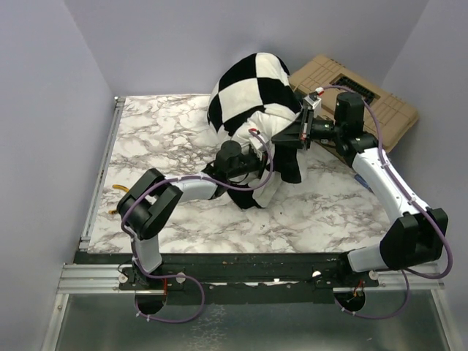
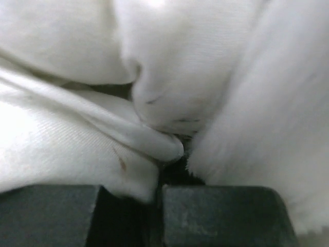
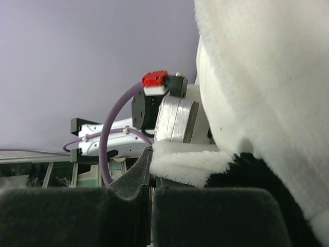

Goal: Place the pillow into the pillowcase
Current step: Stuff the pillow into the pillowcase.

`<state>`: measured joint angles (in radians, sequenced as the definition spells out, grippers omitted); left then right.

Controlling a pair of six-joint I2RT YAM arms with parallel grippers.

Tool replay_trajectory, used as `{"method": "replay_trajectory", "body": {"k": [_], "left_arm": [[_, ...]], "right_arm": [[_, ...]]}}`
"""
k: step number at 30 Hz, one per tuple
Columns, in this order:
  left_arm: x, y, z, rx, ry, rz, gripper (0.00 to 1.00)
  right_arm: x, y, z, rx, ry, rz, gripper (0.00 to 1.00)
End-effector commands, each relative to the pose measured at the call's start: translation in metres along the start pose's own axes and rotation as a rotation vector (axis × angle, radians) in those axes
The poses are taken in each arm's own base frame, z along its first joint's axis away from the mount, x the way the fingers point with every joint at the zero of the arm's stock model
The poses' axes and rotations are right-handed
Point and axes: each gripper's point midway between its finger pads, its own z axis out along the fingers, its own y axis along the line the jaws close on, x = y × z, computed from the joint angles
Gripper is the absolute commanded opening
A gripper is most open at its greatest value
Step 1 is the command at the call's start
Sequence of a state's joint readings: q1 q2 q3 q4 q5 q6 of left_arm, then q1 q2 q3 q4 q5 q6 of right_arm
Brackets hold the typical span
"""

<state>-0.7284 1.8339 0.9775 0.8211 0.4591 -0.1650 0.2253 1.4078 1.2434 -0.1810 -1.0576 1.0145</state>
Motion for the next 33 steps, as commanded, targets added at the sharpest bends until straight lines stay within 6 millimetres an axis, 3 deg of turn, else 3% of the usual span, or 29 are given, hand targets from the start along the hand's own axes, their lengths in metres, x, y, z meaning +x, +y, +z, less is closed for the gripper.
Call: {"method": "replay_trajectory", "body": {"k": [1, 4, 7, 9, 14, 17, 21, 24, 29, 33], "left_arm": [[0.072, -0.047, -0.016, 0.130, 0.315, -0.003, 0.00], [0.084, -0.052, -0.029, 0.129, 0.415, 0.006, 0.00], [0.069, -0.050, -0.049, 0.071, 0.445, 0.074, 0.00], [0.047, -0.050, -0.061, 0.033, 0.438, 0.109, 0.02], [-0.023, -0.056, -0.088, -0.068, 0.403, 0.117, 0.44], [-0.065, -0.054, -0.105, -0.167, 0.363, 0.094, 0.59], [-0.113, -0.049, -0.115, -0.293, 0.254, 0.004, 0.71], [-0.125, -0.042, -0.097, -0.325, 0.229, -0.073, 0.72], [-0.094, -0.020, -0.032, -0.314, 0.306, -0.175, 0.70], [-0.046, 0.013, 0.010, -0.360, 0.383, -0.189, 0.60]], "right_arm": [[-0.003, 0.012, 0.004, -0.027, -0.021, -0.115, 0.00], [-0.019, -0.036, 0.008, 0.179, -0.088, -0.096, 0.00], [-0.030, -0.094, 0.006, 0.385, -0.143, -0.072, 0.00], [-0.035, -0.128, 0.007, 0.480, -0.164, -0.031, 0.00], [-0.047, -0.183, 0.017, 0.597, -0.158, 0.042, 0.00], [-0.052, -0.204, 0.025, 0.614, -0.148, 0.060, 0.00], [-0.058, -0.208, 0.033, 0.585, -0.141, 0.039, 0.00], [-0.058, -0.202, 0.033, 0.568, -0.132, 0.027, 0.00], [-0.046, -0.194, 0.032, 0.524, -0.112, 0.036, 0.00], [-0.041, -0.188, 0.031, 0.494, -0.116, 0.036, 0.00]]}}
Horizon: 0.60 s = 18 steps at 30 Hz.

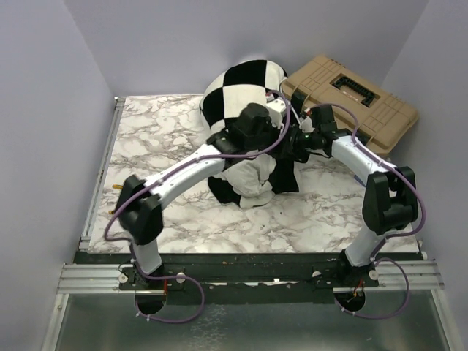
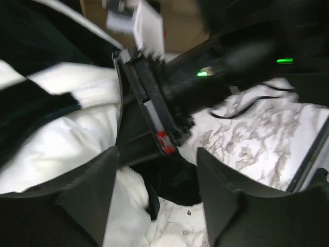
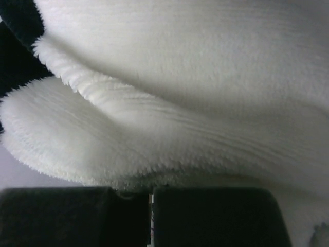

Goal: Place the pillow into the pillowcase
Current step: Stuff the pillow into the pillowcase.

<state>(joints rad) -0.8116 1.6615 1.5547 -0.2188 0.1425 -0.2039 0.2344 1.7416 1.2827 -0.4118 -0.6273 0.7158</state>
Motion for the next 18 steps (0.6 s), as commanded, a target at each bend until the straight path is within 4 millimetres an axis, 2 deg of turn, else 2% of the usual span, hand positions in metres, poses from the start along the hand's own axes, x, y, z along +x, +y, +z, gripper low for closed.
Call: {"method": "replay_trajectory", "body": {"k": [1, 4, 5, 6, 8, 11, 13, 14, 16, 18], "left_arm": [[0.070, 0.040, 0.062, -0.122, 0.174, -0.071, 0.56], [0.113, 0.095, 0.081, -0.295, 0.228, -0.166, 0.37], [0.127, 0.107, 0.086, -0.319, 0.236, -0.204, 0.30], [0.139, 0.114, 0.091, -0.317, 0.244, -0.233, 0.23], [0.160, 0.111, 0.103, -0.259, 0.274, -0.239, 0.15], [0.183, 0.112, 0.116, -0.224, 0.320, -0.247, 0.12], [0.179, 0.120, 0.117, -0.218, 0.296, -0.285, 0.12], [0.170, 0.123, 0.116, -0.204, 0.262, -0.312, 0.13], [0.148, 0.126, 0.107, -0.163, 0.174, -0.347, 0.16], [0.110, 0.119, 0.094, -0.072, 0.056, -0.344, 0.25]], "right_arm": [[-0.005, 0.012, -0.005, -0.054, -0.048, -0.059, 0.00], [-0.004, 0.019, -0.024, -0.065, -0.051, -0.069, 0.00], [-0.001, 0.021, -0.033, -0.068, -0.052, -0.070, 0.00], [0.002, 0.025, -0.044, -0.082, -0.057, -0.072, 0.00], [0.007, 0.039, -0.068, -0.145, -0.076, -0.087, 0.00], [0.015, 0.065, -0.104, -0.240, -0.109, -0.136, 0.00], [0.023, 0.072, -0.119, -0.252, -0.108, -0.150, 0.00], [0.029, 0.068, -0.121, -0.235, -0.090, -0.137, 0.00], [0.045, 0.051, -0.116, -0.198, -0.036, -0.106, 0.00], [0.049, 0.038, -0.108, -0.179, -0.030, -0.090, 0.00]]}}
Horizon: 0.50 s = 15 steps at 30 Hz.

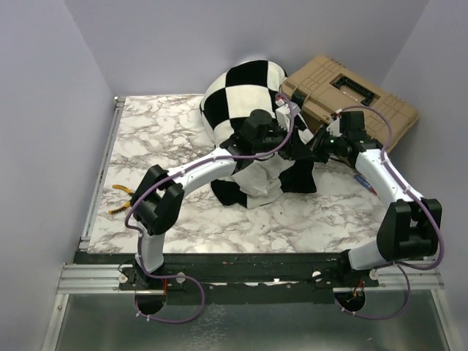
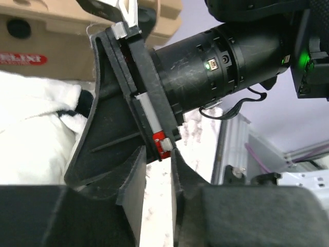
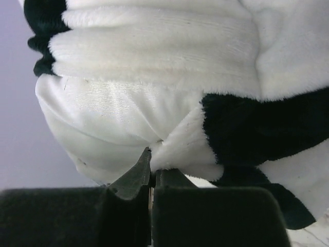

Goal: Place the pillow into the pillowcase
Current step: Stuff the pillow into the pillowcase.

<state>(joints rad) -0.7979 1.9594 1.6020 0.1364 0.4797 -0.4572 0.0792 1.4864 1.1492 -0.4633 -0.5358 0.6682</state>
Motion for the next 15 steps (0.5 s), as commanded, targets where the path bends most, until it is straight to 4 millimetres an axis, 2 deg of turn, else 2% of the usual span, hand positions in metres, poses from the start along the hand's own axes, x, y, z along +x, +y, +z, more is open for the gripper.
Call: {"method": "replay_trajectory", "body": {"k": [1, 4, 6, 10, 13, 15], "left_arm": [[0.023, 0.151, -0.050, -0.347, -0.072, -0.111, 0.31], [-0.011, 0.111, -0.063, -0.196, -0.135, -0.077, 0.40], [-0.019, 0.086, -0.071, -0.117, -0.130, -0.061, 0.42], [-0.027, 0.047, -0.090, 0.000, -0.134, -0.003, 0.47], [-0.024, 0.042, -0.108, -0.019, -0.128, 0.045, 0.50], [-0.016, 0.059, -0.118, -0.136, -0.101, 0.059, 0.55]], "right_arm": [[0.067, 0.052, -0.041, -0.263, 0.199, -0.061, 0.00], [0.067, 0.036, -0.016, -0.259, 0.223, -0.027, 0.00], [0.061, 0.030, 0.000, -0.249, 0.227, -0.007, 0.00], [0.037, 0.030, 0.029, -0.275, 0.184, -0.003, 0.00], [0.021, 0.026, 0.052, -0.277, 0.163, 0.019, 0.00], [0.014, 0.024, 0.063, -0.278, 0.163, 0.028, 0.00]]}}
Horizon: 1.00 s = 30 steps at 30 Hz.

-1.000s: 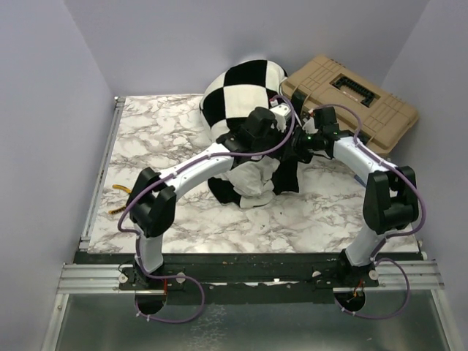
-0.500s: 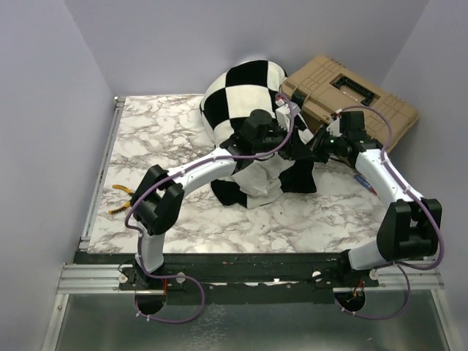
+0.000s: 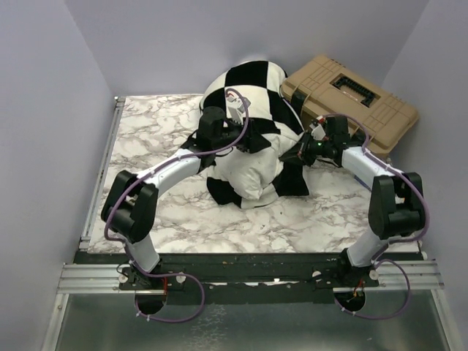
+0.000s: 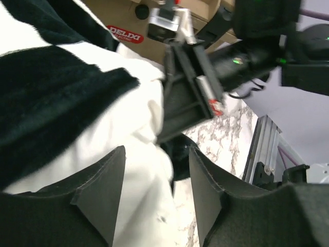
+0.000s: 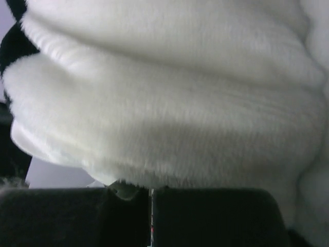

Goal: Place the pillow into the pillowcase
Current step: Stuff the pillow into the pillowcase.

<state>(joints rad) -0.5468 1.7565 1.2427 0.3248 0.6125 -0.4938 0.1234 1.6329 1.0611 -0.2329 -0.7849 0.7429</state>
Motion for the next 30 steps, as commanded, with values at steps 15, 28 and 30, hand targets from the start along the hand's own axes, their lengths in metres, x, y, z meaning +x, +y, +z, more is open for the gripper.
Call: {"method": "replay_trajectory", "body": {"k": [15, 28, 30], "left_arm": [[0.066, 0.086, 0.057, -0.378, 0.156, 0.077, 0.47], [0.189, 0.068, 0.099, -0.198, 0.419, 0.055, 0.00], [0.208, 0.056, 0.094, -0.170, 0.463, 0.073, 0.00]], "right_arm": [[0.003, 0.049, -0.027, -0.091, 0.014, -0.079, 0.00], [0.028, 0.149, -0.122, -0.347, -0.089, -0.238, 0.00], [0.018, 0.162, -0.123, -0.395, -0.100, -0.268, 0.00]]}}
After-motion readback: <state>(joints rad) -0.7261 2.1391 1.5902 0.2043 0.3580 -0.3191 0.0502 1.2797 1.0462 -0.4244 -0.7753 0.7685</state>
